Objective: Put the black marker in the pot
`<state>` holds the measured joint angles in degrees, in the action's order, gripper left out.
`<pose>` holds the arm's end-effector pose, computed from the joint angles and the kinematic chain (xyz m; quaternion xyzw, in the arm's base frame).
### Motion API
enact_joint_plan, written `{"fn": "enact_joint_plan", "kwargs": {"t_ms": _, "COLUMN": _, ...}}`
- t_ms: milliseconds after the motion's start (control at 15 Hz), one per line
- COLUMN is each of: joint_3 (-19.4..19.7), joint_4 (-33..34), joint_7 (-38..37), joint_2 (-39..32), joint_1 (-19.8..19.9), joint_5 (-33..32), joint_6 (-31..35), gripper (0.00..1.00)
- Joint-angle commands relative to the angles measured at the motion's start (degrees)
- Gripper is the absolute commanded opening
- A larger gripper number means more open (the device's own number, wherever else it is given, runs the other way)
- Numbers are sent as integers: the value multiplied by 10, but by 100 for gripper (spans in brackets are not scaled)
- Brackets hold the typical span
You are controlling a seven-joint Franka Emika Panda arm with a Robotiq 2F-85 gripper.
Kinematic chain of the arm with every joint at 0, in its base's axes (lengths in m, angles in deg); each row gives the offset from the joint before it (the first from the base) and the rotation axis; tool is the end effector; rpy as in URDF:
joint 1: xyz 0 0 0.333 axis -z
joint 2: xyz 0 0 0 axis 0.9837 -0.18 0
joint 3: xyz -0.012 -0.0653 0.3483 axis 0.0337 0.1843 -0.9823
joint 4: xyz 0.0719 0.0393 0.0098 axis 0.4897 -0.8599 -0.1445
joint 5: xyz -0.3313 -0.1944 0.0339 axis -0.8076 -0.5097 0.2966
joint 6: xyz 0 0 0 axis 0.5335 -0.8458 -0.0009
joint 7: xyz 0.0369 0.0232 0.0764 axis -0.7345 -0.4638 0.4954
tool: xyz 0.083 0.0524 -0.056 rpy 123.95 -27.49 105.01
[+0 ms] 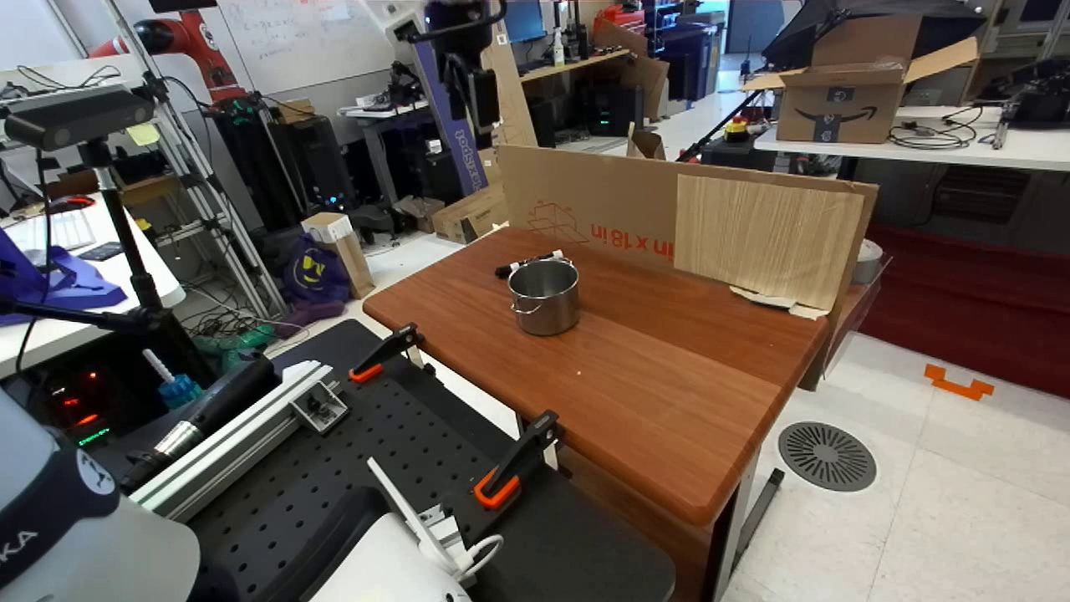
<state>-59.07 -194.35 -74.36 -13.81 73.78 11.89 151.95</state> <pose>0.5223 0.1363 0.3941 -0.9789 0.1444 -0.0300 0.1417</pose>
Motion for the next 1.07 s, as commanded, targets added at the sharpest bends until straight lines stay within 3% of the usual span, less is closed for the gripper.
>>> {"fn": "enact_joint_plan", "kwargs": {"t_ms": 0, "joint_3": 5, "joint_4": 45, "joint_7": -33, "joint_2": -66, "joint_1": -10, "joint_5": -6, "joint_6": 16, "gripper": 100}}
{"fn": "enact_joint_plan", "kwargs": {"t_ms": 533, "joint_3": 31, "joint_4": 107, "joint_7": -97, "joint_2": -199, "joint_1": -25, "joint_5": -39, "joint_6": 27, "gripper": 100}}
{"fn": "enact_joint_plan", "kwargs": {"t_ms": 1000, "joint_3": 62, "joint_4": 136, "joint_7": -156, "joint_2": -269, "joint_1": -61, "joint_5": -86, "joint_6": 22, "gripper": 100}}
